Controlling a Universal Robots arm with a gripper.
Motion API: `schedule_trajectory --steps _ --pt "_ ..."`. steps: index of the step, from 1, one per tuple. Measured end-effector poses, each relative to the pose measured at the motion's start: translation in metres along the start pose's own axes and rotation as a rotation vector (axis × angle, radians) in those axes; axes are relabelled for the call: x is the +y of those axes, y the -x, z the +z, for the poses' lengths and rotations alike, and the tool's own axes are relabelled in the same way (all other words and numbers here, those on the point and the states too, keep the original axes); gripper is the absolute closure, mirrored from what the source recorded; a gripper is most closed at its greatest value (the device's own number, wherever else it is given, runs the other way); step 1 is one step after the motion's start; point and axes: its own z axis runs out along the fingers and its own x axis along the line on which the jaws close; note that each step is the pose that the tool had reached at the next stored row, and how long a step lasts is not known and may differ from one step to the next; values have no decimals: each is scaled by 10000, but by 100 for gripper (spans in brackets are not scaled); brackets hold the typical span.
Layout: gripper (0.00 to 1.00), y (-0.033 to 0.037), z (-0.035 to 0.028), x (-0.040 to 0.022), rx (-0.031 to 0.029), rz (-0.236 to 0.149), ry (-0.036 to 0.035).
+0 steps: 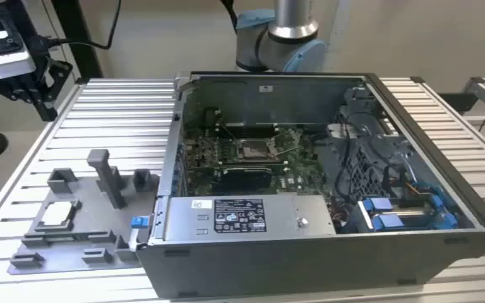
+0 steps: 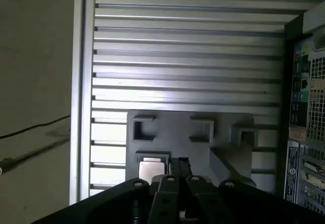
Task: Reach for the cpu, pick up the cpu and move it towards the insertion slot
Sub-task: 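Reach for the cpu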
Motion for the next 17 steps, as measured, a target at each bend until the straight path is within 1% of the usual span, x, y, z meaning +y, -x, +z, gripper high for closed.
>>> schedule_trajectory --steps 13,15,17 --pt "100 -3 -1 -2 1 0 -1" --pt "100 -12 0 -19 -1 1 1" --pt "100 -31 0 -50 0 1 1"
